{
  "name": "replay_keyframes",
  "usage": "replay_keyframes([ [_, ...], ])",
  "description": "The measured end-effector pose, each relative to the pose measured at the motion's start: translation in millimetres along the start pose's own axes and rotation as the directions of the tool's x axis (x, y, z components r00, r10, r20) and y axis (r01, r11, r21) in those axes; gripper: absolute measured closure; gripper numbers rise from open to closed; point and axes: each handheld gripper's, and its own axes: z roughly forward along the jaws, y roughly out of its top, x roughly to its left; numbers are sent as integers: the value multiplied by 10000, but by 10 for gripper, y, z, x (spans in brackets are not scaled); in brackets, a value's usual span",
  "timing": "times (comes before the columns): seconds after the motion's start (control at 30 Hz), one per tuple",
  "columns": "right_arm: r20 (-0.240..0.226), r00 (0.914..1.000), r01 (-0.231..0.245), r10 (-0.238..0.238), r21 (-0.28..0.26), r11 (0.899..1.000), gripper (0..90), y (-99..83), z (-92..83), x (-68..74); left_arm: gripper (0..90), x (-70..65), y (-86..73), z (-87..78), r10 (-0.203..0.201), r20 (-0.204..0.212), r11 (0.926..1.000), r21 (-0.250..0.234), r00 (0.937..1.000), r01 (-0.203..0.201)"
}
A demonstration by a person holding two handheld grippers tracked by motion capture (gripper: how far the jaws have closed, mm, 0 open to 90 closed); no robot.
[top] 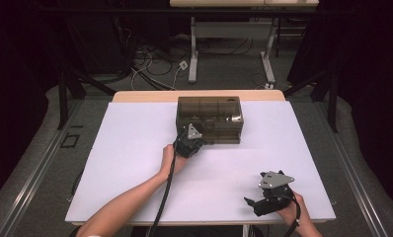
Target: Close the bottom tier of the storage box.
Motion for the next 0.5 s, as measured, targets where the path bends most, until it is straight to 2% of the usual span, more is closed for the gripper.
replay_keyframes([
  [0.27, -33, 10000, -81, 81, 21, 10000, 10, -1, 2, 7, 888, 6, -8, 58, 69, -235, 9999, -91, 9997, -71],
  [0.33, -30, 10000, -74, 74, 25, 10000, 10, -1, 1, 9, 887, 1, -14, 70, -42, -178, 10000, -81, 9998, 40],
  [0.5, -56, 9999, -83, 83, 35, 10000, 10, -2, 5, 7, 887, 3, -9, 90, 51, -404, 9999, -125, 9992, -56],
])
